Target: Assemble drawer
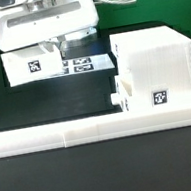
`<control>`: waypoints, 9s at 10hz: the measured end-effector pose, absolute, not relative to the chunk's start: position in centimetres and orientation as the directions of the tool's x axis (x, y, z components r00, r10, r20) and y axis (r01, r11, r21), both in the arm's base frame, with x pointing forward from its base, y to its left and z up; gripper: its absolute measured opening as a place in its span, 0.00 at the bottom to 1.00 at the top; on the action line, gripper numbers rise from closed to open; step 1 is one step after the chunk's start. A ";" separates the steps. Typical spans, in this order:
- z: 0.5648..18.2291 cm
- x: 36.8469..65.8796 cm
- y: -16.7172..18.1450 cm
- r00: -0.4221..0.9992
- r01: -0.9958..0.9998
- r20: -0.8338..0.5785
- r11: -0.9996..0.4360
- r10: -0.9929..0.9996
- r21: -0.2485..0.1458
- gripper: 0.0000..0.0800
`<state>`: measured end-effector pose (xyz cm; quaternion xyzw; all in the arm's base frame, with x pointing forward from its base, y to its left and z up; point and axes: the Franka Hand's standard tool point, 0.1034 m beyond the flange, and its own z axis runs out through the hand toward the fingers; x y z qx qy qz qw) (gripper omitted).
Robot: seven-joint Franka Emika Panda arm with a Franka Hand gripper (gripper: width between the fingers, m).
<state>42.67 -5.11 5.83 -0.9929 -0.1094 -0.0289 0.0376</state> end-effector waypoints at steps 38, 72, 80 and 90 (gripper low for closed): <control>5.4 53.5 -0.8 0.024 1.000 0.039 -0.025 0.999 0.014 0.05; 10.4 56.0 -6.5 -0.045 0.999 0.110 0.045 0.993 0.002 0.81; 5.9 55.2 -4.6 0.046 0.997 0.204 -0.031 0.978 -0.076 0.81; 5.7 56.5 0.0 0.216 0.973 0.128 -0.202 0.968 -0.110 0.81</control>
Offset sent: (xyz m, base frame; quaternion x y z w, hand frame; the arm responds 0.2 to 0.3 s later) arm 0.0418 0.0160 0.0036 0.0060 -0.0182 -0.2789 0.9601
